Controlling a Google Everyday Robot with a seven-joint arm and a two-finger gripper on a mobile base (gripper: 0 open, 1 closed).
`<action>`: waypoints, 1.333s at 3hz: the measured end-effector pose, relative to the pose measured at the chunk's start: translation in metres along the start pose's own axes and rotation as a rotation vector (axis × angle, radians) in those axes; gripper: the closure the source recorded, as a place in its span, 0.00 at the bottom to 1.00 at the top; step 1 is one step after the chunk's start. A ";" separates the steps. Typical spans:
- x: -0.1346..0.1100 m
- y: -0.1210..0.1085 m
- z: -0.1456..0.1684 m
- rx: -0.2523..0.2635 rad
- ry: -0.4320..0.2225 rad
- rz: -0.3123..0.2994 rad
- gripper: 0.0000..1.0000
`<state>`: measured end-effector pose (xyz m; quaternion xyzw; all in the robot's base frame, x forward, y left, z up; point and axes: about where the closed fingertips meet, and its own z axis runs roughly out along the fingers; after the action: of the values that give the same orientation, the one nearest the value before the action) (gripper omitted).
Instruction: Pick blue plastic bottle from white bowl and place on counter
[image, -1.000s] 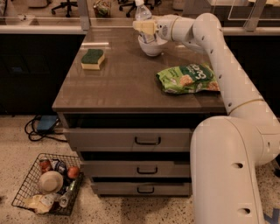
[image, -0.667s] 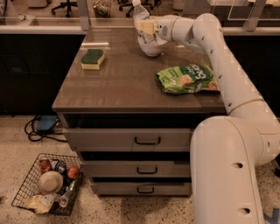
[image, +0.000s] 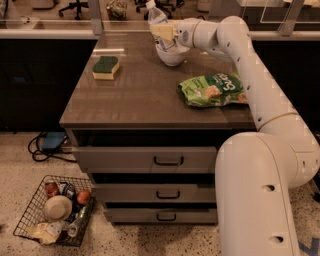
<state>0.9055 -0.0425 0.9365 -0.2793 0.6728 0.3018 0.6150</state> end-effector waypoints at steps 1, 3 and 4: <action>0.000 0.001 0.001 -0.002 -0.001 0.000 1.00; -0.069 -0.002 -0.023 0.010 -0.103 -0.093 1.00; -0.106 0.000 -0.043 0.028 -0.168 -0.104 1.00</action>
Offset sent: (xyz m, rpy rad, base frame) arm 0.0022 -0.0264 0.0863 0.0083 -0.1629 -0.0024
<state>0.8865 -0.0741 1.0449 -0.2790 0.6076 0.2824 0.6879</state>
